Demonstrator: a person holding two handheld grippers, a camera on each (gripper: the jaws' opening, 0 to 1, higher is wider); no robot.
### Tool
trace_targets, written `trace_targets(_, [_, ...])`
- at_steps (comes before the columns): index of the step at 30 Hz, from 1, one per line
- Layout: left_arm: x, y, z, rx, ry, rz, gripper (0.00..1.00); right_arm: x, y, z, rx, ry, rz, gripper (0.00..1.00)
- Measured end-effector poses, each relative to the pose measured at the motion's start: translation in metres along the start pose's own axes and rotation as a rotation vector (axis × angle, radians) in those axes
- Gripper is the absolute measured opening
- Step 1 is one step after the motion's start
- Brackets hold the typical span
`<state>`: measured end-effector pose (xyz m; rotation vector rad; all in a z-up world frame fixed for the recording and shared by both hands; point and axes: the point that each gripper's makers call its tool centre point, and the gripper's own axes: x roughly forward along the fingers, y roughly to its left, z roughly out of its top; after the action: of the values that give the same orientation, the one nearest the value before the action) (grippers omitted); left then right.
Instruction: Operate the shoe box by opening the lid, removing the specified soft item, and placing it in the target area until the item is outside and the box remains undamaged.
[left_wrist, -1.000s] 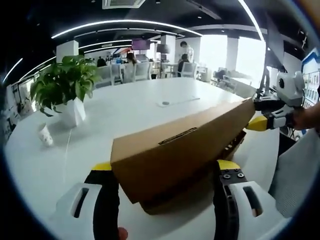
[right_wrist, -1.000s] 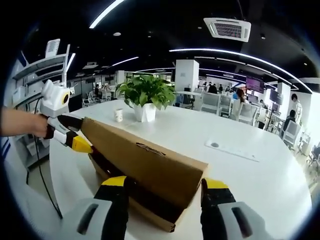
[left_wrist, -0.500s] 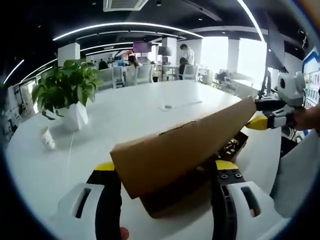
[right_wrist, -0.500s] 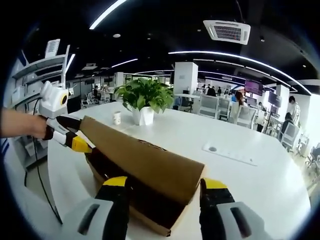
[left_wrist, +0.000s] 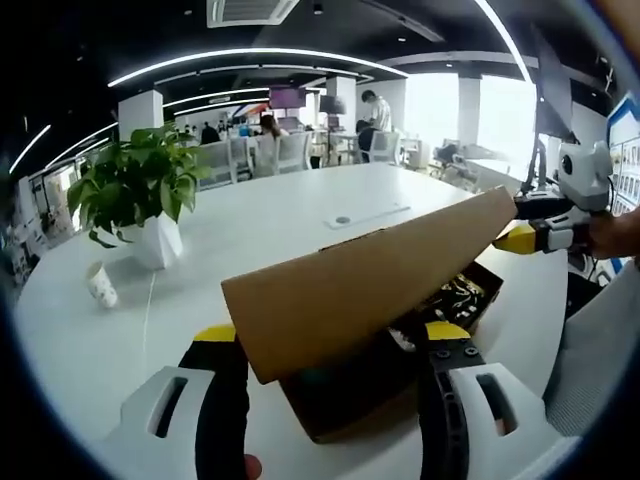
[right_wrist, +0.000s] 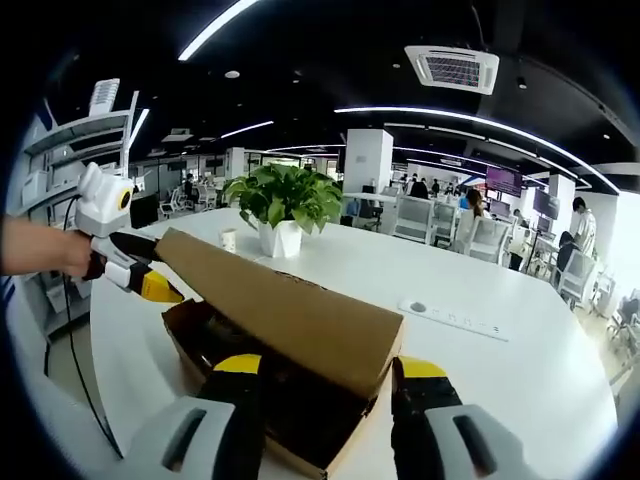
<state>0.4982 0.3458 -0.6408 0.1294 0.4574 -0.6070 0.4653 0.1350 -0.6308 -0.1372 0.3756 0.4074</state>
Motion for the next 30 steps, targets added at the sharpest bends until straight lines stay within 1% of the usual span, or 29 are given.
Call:
trace_targets(7, [0.001, 0.004, 0.004, 0.015, -0.004, 0.01, 0.64, 0.002, -0.005, 0.005, -0.008, -0.01, -0.009, 0.42])
trace_targets(16, [0.004, 0.01, 0.013, 0.01, -0.019, 0.027, 0.61, 0.005, -0.012, 0.013, -0.01, -0.024, -0.017, 0.39])
trace_targets(26, [0.005, 0.013, 0.018, 0.015, -0.022, 0.035, 0.59, 0.008, -0.02, 0.019, -0.021, -0.032, -0.032, 0.33])
trace_targets(30, [0.005, 0.014, 0.02, 0.022, -0.021, 0.036, 0.58, 0.009, -0.025, 0.021, -0.02, -0.033, -0.039, 0.29])
